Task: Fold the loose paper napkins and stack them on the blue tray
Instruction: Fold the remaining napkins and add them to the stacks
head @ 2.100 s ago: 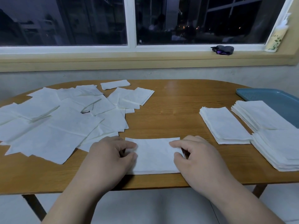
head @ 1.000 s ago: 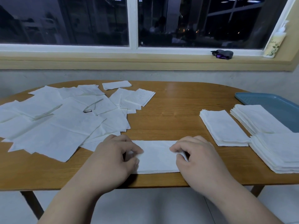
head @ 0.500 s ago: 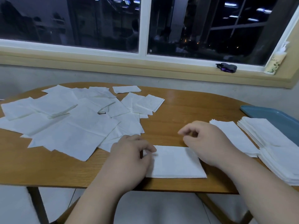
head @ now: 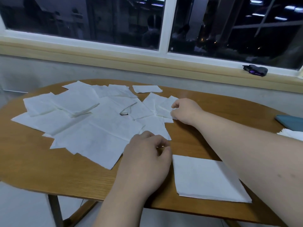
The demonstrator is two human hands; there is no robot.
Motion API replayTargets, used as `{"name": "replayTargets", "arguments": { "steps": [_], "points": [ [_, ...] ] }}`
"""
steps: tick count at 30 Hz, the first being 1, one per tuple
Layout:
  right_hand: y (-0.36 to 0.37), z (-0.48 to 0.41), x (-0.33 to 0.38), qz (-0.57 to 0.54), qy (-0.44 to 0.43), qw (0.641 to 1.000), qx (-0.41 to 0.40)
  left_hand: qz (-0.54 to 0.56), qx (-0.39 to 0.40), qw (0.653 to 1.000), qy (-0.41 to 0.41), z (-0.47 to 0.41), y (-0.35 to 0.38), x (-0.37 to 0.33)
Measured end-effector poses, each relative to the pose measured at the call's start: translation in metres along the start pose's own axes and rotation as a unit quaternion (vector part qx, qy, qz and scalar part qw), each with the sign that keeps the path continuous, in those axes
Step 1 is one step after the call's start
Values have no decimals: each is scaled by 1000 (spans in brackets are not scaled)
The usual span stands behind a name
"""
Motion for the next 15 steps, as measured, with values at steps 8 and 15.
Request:
{"name": "replayTargets", "arguments": {
  "steps": [8, 15],
  "points": [
    [6, -19, -7, 24, 2, 1000, -14, 17, 15, 1000, -19, -2, 1, 5],
    [4, -14, -6, 44, -2, 999, -17, 13, 15, 999, -27, -1, 0, 5]
  ]
}}
Point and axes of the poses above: each hand's wrist, its own z-axis away from the middle knuckle, its own y-axis out of the palm, x = y × z, the point moved 8 cm from there along -z, towards the middle knuckle, and after that the axes turned 5 degrees about -y, right-handed, at the moved point
